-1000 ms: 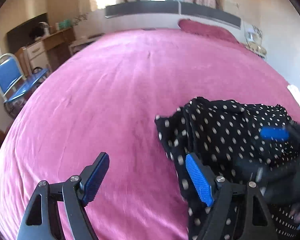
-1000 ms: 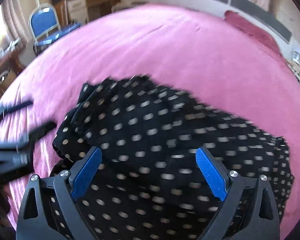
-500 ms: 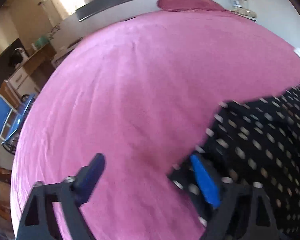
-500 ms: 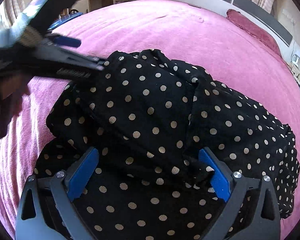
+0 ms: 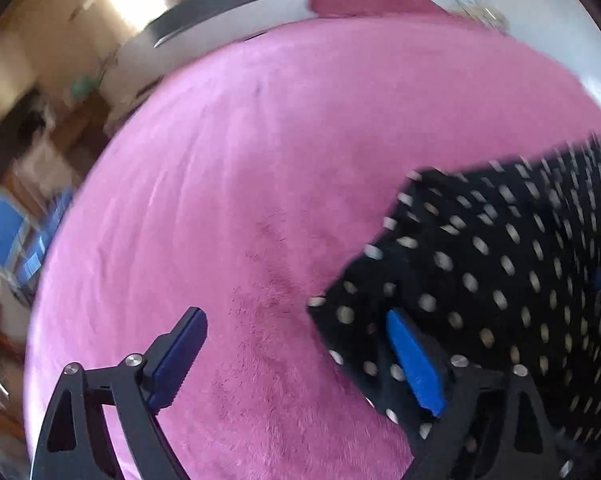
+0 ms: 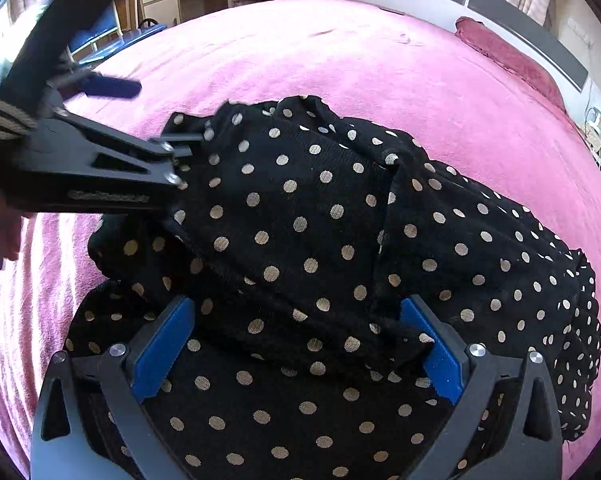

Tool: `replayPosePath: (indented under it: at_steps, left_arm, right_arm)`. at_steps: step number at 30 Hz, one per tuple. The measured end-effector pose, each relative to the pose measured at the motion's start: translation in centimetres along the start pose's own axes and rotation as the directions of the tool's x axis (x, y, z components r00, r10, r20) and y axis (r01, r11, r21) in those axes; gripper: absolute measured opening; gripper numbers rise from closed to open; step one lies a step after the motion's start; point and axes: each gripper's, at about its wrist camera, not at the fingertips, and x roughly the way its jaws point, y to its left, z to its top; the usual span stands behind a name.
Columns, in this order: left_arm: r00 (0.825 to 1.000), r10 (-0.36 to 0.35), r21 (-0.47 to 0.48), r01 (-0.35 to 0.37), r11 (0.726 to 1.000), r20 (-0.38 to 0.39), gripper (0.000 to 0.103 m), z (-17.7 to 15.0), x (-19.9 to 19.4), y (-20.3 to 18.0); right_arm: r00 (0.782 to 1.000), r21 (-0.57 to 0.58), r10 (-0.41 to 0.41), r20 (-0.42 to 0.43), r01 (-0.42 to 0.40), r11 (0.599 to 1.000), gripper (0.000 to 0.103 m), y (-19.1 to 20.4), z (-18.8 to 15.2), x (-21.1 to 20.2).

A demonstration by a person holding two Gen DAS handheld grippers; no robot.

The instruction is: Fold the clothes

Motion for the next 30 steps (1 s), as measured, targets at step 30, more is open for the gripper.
replayPosePath:
  at_steps: [30]
  left_arm:
    - [0.866, -0.497, 0.192, 0.479, 0.857, 0.055, 0.092, -1.0, -6.7, -30.4]
  right_arm:
    - [0.984, 0.147, -0.173, -0.045, 0.178, 0.973, 0.103, -30.9, -5.9, -1.9]
